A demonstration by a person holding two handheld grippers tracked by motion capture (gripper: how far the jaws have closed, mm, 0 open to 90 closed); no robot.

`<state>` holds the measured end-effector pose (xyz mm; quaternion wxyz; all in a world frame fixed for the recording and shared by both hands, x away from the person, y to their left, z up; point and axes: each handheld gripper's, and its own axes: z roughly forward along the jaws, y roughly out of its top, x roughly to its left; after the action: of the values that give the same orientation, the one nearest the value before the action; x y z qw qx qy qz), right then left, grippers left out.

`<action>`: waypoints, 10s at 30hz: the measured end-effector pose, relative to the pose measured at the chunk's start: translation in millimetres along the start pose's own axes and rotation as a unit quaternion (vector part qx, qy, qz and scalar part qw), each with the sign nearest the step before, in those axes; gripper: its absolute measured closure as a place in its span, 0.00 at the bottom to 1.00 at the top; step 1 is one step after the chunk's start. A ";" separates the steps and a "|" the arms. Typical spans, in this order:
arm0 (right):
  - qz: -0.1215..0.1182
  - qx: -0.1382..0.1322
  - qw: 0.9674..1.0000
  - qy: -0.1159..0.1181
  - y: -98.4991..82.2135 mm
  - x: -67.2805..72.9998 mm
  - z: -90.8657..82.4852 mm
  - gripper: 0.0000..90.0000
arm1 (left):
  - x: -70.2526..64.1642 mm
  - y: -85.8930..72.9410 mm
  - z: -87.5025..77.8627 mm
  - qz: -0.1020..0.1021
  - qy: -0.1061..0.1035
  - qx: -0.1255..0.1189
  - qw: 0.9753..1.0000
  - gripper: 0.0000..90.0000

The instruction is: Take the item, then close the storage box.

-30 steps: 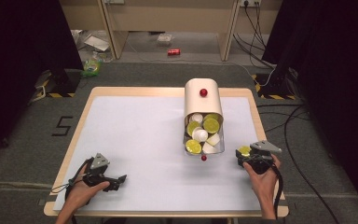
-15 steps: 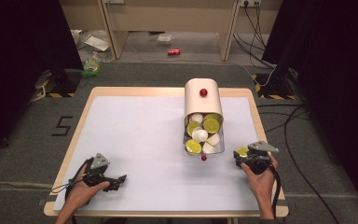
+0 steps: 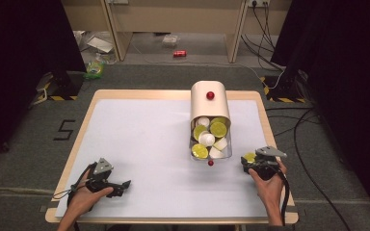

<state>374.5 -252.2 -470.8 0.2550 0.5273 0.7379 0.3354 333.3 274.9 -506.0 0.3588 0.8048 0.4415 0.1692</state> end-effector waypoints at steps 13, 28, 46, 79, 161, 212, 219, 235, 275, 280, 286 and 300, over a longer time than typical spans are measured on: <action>0.002 0.008 1.000 0.003 -2.5 -1.7 3.0 0.42 | -0.1 0.0 0.0 0.000 0.000 0.000 1.000 0.00; 0.010 0.006 1.000 0.008 -3.5 -1.9 2.3 0.42 | -0.1 0.0 0.0 0.000 0.000 0.000 1.000 0.00; 0.022 -0.053 0.998 0.010 7.5 -6.4 -17.2 0.39 | 0.0 0.0 0.0 0.000 0.000 0.000 1.000 0.00; -0.005 -0.102 0.994 0.033 18.7 17.6 -52.2 0.38 | 0.2 0.0 -0.2 -0.001 -0.001 0.000 1.000 0.00; -0.030 -0.132 0.987 0.084 3.7 62.7 -74.2 0.35 | 0.6 -0.1 -0.2 -0.002 -0.002 -0.001 1.000 0.00; -0.068 -0.148 0.984 0.068 19.5 83.7 -55.2 0.40 | -0.4 0.2 0.3 0.001 0.002 0.001 1.000 0.00; -0.065 -0.152 0.984 0.067 21.6 83.6 -55.6 0.39 | -0.4 0.2 0.3 0.000 0.002 0.001 1.000 0.00; -0.050 -0.157 0.984 0.067 26.8 80.5 -55.0 0.36 | -0.3 0.3 0.2 0.001 0.001 0.002 1.000 0.00; -0.040 -0.153 0.986 0.048 42.3 70.5 -42.1 0.33 | -0.5 0.4 0.4 0.001 0.002 0.002 1.000 0.00; -0.041 -0.151 0.987 0.045 43.9 70.0 -40.7 0.32 | -0.5 0.3 0.4 0.001 0.002 0.002 1.000 0.00; -0.041 -0.153 0.986 0.044 45.5 69.5 -38.3 0.32 | -0.5 0.4 0.4 0.001 0.002 0.002 1.000 0.00; -0.038 -0.151 0.987 0.038 50.5 68.0 -32.9 0.32 | -0.4 0.3 0.4 0.001 0.002 0.002 1.000 0.00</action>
<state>359.8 -184.0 -412.5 0.3167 0.4411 0.7072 0.4528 333.5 274.3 -506.0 0.3563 0.8057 0.4414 0.1704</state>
